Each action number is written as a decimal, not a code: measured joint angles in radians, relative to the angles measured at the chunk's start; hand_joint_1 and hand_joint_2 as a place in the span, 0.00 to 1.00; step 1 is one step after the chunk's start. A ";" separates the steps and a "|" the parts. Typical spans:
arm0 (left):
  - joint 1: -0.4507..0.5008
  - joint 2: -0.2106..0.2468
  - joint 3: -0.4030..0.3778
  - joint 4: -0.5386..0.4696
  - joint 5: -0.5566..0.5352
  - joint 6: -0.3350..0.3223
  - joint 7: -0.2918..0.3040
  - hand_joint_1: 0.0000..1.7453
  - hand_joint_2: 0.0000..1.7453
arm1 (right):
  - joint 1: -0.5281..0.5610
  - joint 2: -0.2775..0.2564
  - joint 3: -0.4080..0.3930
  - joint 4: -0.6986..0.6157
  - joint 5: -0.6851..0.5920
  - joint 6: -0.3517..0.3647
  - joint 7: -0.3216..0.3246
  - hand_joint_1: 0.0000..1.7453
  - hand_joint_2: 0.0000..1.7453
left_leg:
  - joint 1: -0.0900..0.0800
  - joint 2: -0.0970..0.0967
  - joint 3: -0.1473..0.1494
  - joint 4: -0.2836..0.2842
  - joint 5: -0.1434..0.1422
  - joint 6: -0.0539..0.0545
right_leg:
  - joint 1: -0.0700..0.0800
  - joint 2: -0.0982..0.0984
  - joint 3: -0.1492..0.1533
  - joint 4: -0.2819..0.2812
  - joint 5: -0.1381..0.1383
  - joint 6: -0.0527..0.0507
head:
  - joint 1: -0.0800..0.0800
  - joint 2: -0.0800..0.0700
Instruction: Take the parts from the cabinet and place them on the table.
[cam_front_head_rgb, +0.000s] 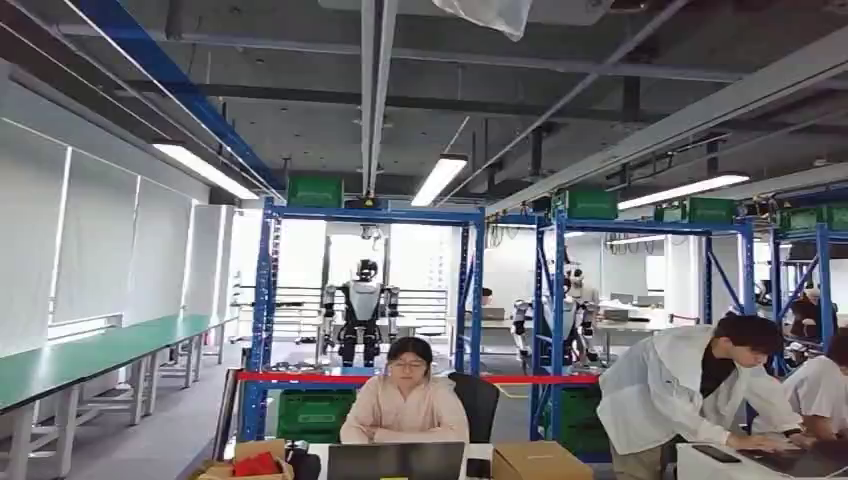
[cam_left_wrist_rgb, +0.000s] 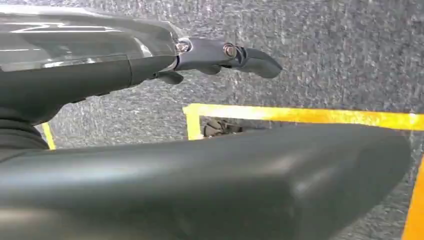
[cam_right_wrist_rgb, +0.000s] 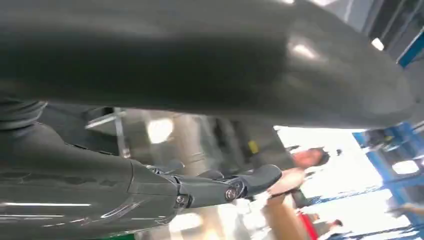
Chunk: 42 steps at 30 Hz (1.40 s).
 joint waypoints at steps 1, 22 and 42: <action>-0.001 0.000 0.003 0.000 0.000 0.002 0.000 0.00 0.00 | -0.001 0.002 -0.024 0.027 0.031 -0.001 0.000 0.00 0.00 | 0.000 0.000 -0.013 0.000 0.011 0.008 | -0.002 0.000 -0.011 0.040 -0.061 0.006 | 0.000 0.000; 0.000 -0.007 0.029 -0.001 -0.045 -0.001 0.008 0.00 0.00 | -0.174 -0.110 -0.345 0.953 0.675 -0.606 0.128 0.00 0.00 | -0.013 -0.003 -0.166 0.304 -0.026 -0.034 | 0.005 -0.010 0.091 -0.074 -0.021 -0.050 | 0.001 0.000; -0.015 -0.007 0.028 -0.001 -0.054 -0.002 0.008 0.00 0.00 | -0.187 -0.114 -0.401 1.162 0.820 -0.753 0.514 0.00 0.00 | -0.020 0.007 -0.116 0.012 0.099 0.001 | 0.003 0.006 0.252 -0.102 -0.120 -0.017 | 0.001 0.000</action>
